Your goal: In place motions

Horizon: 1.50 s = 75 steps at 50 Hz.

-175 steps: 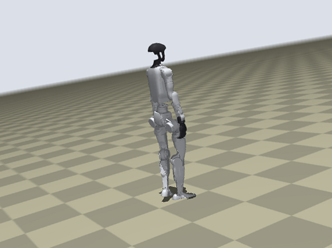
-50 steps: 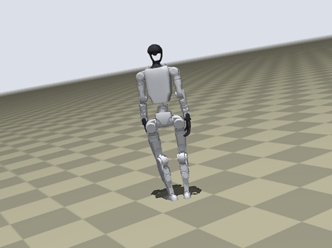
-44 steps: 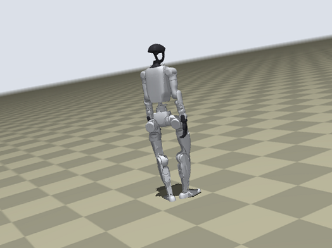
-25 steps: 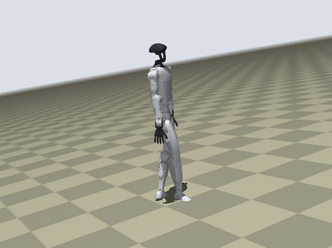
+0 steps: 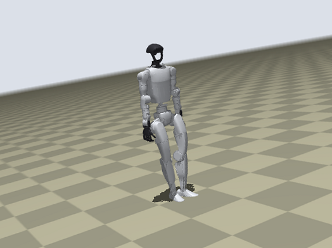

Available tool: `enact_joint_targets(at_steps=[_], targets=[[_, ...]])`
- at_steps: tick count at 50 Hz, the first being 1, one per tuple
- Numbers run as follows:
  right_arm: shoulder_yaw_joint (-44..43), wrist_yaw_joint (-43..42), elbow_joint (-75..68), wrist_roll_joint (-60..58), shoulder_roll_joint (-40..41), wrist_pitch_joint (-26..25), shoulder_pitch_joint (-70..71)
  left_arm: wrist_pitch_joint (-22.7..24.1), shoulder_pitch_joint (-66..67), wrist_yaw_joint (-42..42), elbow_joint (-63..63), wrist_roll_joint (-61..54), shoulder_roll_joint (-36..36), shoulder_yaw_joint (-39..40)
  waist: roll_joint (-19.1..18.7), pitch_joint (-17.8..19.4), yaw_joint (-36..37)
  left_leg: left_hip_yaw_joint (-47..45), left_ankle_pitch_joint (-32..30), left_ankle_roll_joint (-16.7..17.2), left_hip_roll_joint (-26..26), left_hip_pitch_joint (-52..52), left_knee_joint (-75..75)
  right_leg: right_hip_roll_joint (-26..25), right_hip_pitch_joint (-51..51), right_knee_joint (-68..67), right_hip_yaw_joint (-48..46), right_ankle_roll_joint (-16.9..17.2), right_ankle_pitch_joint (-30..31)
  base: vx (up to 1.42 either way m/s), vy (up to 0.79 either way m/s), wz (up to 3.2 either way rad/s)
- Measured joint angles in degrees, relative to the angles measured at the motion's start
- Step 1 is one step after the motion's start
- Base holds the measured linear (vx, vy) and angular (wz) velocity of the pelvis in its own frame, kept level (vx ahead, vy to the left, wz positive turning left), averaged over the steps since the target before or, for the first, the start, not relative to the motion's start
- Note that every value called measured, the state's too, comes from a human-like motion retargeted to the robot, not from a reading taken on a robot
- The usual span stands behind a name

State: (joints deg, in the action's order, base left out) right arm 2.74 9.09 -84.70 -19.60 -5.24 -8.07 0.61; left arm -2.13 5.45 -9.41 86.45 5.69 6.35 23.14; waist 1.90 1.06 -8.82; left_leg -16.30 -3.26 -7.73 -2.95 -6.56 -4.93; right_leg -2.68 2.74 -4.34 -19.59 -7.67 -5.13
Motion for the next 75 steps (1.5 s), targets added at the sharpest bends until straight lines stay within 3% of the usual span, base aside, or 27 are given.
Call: enact_joint_targets(at_steps=[2, 7, 17, 27, 30, 33, 36, 39, 42, 45, 48, 50, 52, 55, 57, 60, 62, 63, 65, 67, 70, 75], targets=[[0.19, 0.45, -0.11, 2.97, 0.25, 1.06, -0.04, 0.09, -0.20, 0.39, -0.39, 0.60, 0.19, -0.14, -0.09, 1.03, 0.99, -2.01, 0.07, -0.21, 0.33, 2.27, 1.36, -0.77, -0.93, -0.73, 2.01, -0.03, -0.26, 0.12, 0.01, -0.65], [0.39, 2.20, -0.85, 1.28, -0.01, 0.45, -1.80, 0.42, 0.12, 0.58, -1.97, 2.31, 0.77, -1.41, -0.39, -1.50, 3.69, -4.16, 1.89, 0.29, 0.74, 3.23, 0.88, -0.70, -1.91, -0.73, 4.22, 0.83, -1.18, 0.20, -0.01, -0.40], [0.52, 1.39, 0.08, -0.11, -1.60, -0.14, -0.68, 0.50, -0.05, 0.29, -2.94, 3.33, 3.33, -2.50, -0.91, -0.92, 3.46, -0.32, 2.67, 0.44, 0.10, 2.50, -0.74, -0.04, -2.29, -2.21, 0.11, 1.23, -3.01, 0.06, 0.01, 0.34], [3.95, 1.89, 2.92, -0.01, -3.38, 1.36, 1.60, -0.14, 3.03, 0.62, -3.10, 3.91, 1.02, -0.41, -0.21, 3.61, 12.35, 5.37, -1.46, -0.62, -3.07, -1.39, -1.48, 3.96, -1.76, -7.51, -9.45, 1.68, -7.80, -0.04, 0.11, 1.00], [4.10, 1.61, 3.63, -0.26, -3.67, 2.16, 0.82, -0.30, 2.18, 0.05, -3.98, 3.05, -0.11, 1.77, 0.89, 5.41, 15.72, 6.29, 1.44, -2.97, -4.60, -2.30, -1.32, 6.50, -2.72, -8.69, -16.17, 3.12, -9.96, -0.09, 0.20, 2.86], [3.27, 1.68, 3.43, -1.11, -3.49, 2.23, 0.05, 0.02, 0.52, -1.23, -5.34, 1.56, -0.49, 3.72, 3.13, 6.94, 19.28, -0.34, 6.65, -4.62, -4.10, -2.95, -0.71, 9.91, -4.36, -8.42, -24.51, 5.13, -11.39, -0.11, 0.24, 3.36], [0.35, 2.25, 3.87, -3.33, -2.79, 1.82, -0.61, 0.71, -2.48, -0.83, -5.22, -0.35, 0.57, 4.10, 5.37, 6.81, 20.65, -18.55, 12.65, -3.30, -0.13, -1.81, 0.90, 11.98, -5.47, -6.53, -34.51, 8.23, -11.58, -0.13, 0.06, 4.09], [-4.36, 1.71, 5.00, -5.48, -1.60, 1.92, -1.97, 1.23, -6.02, 1.20, -3.20, -1.96, 2.74, 2.23, 6.39, 3.67, 17.76, -41.72, 15.90, 1.04, 4.36, 1.67, 2.14, 12.08, -6.12, -4.23, -46.19, 11.84, -10.29, 0.03, 0.09, 4.80], [-9.10, -0.01, 5.87, -5.33, -0.20, 2.58, -3.84, 1.28, -9.43, 2.54, -1.01, -2.94, 4.66, -2.05, 6.16, -0.93, 13.71, -56.82, 12.96, 2.94, 6.48, 4.20, 2.62, 11.04, -6.25, -3.31, -52.09, 14.26, -8.10, 0.18, 0.00, 4.34], [-11.25, -0.99, 6.07, -3.95, 0.03, 3.33, -5.55, 1.12, -12.25, 2.15, -0.61, -3.45, 5.07, -5.58, 3.38, -4.88, 8.69, -59.09, 2.02, 5.57, 9.13, 3.53, 3.19, 8.73, -6.51, -4.30, -53.59, 17.54, -7.65, 0.27, 0.21, 3.08], [-9.30, -0.78, 4.65, -1.11, -2.23, 3.02, -6.52, 0.86, -14.04, 1.47, -1.66, -2.59, 3.24, -4.97, 0.71, -8.31, 3.15, -53.36, 3.75, 6.74, 9.39, 0.49, 1.83, 8.77, -6.97, -4.86, -59.18, 18.06, -6.06, 0.33, 0.39, 1.88], [-8.26, -0.79, 3.07, 1.31, -2.92, 2.35, -6.11, 0.94, -15.59, 1.25, -2.73, -2.03, 1.79, -4.36, 1.58, -6.99, 5.98, -52.35, 4.75, 5.24, 8.69, -0.47, 0.74, 10.00, -7.51, -5.41, -57.00, 18.06, -5.61, 0.11, 0.34, 0.10], [-7.92, -0.23, 0.74, 3.51, -3.40, 1.51, -4.56, 1.66, -17.74, 1.73, -4.44, -2.35, -0.50, -3.96, 2.33, -4.58, 9.39, -51.52, 5.94, 6.15, 7.96, 1.85, 0.94, 10.65, -9.27, -5.89, -58.71, 17.58, -5.16, -0.02, 0.27, -0.14], [-7.39, 2.32, 0.46, 0.73, -4.09, 0.48, -3.41, 3.13, -17.69, 1.11, -6.35, -3.53, -3.62, -3.50, 3.29, -2.23, 15.89, -50.82, 7.03, 6.00, 6.42, 3.79, 1.61, 12.55, -11.08, -7.08, -56.16, 16.04, -3.23, 0.23, 0.32, -0.56], [-8.83, 1.92, 2.41, -3.13, -4.18, 1.12, -4.09, 3.67, -16.06, 0.82, -6.56, -3.55, -4.79, -4.68, 1.96, -2.52, 17.14, -50.38, 7.62, 5.93, 6.70, 4.38, 2.32, 13.56, -11.90, -9.72, -54.82, 14.46, 0.00, 0.34, 0.24, 0.27], [-9.41, -0.76, 5.32, -4.65, -4.49, 3.47, -5.39, 3.71, -13.65, 0.94, -5.26, -2.18, -4.68, -6.96, -2.86, -2.73, 12.98, -46.37, 8.27, 5.69, 9.91, 4.33, 2.44, 15.22, -12.94, -17.78, -50.31, 10.67, 6.74, 0.27, 0.18, 1.52], [-8.59, -2.08, 5.91, -2.54, -4.91, 3.99, -5.95, 3.26, -12.27, 0.93, -3.93, -0.34, -3.87, -7.61, -5.79, -2.91, 8.21, -42.24, 8.61, 5.09, 11.76, 2.54, 1.59, 17.58, -10.00, -25.81, -39.79, 6.91, 8.51, 0.25, 0.12, 2.07], [-8.46, -2.17, 5.87, -1.40, -4.97, 3.85, -6.10, 3.07, -11.52, 0.97, -3.46, 0.71, -3.40, -7.60, -6.79, -3.32, 5.83, -40.29, 8.59, 4.63, 12.12, 1.11, 1.35, 18.12, -6.70, -29.85, -31.90, 6.74, 8.22, 0.19, 0.08, 2.34], [-9.05, -1.16, 5.55, 1.10, -4.72, 3.42, -6.05, 2.96, -10.43, 1.28, -2.85, 2.38, -2.52, -7.77, -8.71, -2.85, 0.25, -35.15, 7.96, 3.84, 12.29, -1.37, 1.43, 14.15, 0.09, -34.22, -16.41, 10.75, 5.03, 0.04, 0.01, 2.84], [-9.67, 0.82, 5.08, 3.98, -4.12, 2.78, -5.65, 2.69, -10.18, 1.16, -2.00, 3.07, -1.16, -8.15, -9.44, -0.64, -4.56, -29.67, 6.90, 3.11, 11.59, -2.56, 2.02, 4.95, 5.02, -35.26, -3.43, 13.69, 1.46, 0.00, -0.03, 2.81], [-10.58, 2.58, 4.39, 6.08, -3.17, 2.34, -5.68, 1.71, -9.80, 0.64, -0.30, 4.26, 0.98, -8.49, -8.67, 0.55, -5.45, -26.90, 5.91, 2.37, 10.03, -3.62, 2.77, -2.17, 7.72, -31.36, 6.99, 12.17, -1.79, 0.03, -0.09, 1.58], [-10.01, 2.28, 3.70, 4.18, -2.08, 2.82, -6.86, 0.38, -8.39, 0.77, 1.12, 6.93, 3.09, -8.51, -7.11, 1.37, -9.61, -17.86, 4.10, 1.46, 5.18, -4.55, 4.10, -4.17, 10.96, -17.29, 15.01, 9.09, -7.01, 0.08, -0.09, 1.92]])
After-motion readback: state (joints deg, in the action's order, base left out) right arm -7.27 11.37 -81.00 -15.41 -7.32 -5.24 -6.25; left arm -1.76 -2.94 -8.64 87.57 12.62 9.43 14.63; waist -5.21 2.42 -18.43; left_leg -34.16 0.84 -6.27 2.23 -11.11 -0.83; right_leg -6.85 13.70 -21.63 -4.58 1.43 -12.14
